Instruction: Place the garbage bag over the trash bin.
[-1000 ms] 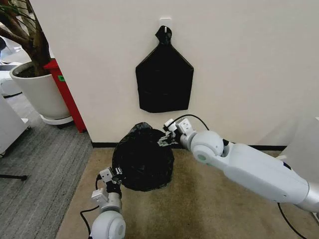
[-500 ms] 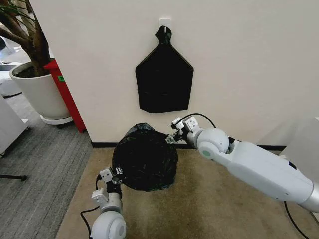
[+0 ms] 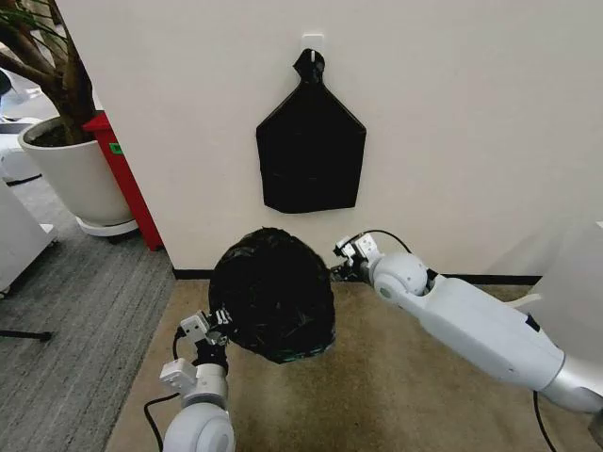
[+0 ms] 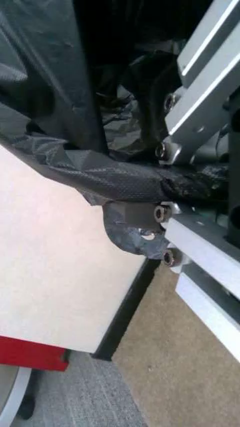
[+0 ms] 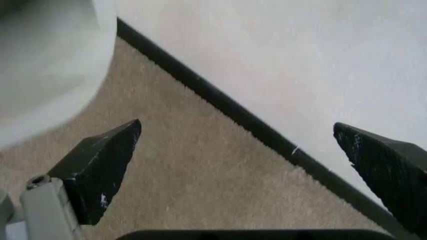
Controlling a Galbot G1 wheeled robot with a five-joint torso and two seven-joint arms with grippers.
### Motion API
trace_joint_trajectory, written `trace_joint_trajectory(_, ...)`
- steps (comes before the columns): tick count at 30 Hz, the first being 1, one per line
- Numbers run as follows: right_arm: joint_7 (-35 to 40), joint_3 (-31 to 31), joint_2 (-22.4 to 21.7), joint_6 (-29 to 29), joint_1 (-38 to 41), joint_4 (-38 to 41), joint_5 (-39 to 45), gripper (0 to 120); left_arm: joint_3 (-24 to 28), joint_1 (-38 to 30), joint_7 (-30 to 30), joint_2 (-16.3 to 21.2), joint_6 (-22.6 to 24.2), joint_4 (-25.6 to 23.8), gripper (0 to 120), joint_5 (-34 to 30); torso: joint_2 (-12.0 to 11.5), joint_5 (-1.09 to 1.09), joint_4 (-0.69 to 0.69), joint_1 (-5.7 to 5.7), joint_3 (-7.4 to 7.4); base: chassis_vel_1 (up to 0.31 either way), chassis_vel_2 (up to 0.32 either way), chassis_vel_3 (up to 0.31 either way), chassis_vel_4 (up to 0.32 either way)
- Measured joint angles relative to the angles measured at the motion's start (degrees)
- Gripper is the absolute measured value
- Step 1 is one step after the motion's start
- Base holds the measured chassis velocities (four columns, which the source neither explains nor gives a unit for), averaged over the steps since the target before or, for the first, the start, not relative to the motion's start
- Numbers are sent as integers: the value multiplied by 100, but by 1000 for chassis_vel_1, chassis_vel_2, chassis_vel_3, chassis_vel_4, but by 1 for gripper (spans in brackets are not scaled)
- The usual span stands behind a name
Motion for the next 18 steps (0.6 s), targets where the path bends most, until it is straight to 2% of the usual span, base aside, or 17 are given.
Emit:
trace_joint_trajectory(4,-62,108,55,2,-165,-76,-140,100,-8,6,-50,-113,41,-52,1,-96,0,1,0,0,0,0,0,0,0)
trace_joint_trajectory(10,-60,299,-94,3,-181,188,-147,100,-24,-110,-87,-128,22,331,1,-155,0,-2,0,0,0,0,0,0,0)
trace_joint_trajectory(15,1,631,-229,5,-214,755,-210,100,-6,-324,-116,-93,-32,796,1,-167,0,-2,0,0,0,0,0,0,0)
trace_joint_trajectory(18,441,818,-159,9,-357,1538,-24,100,78,-476,-123,-95,-69,1082,1,-142,0,-2,-1,0,0,0,0,0,0)
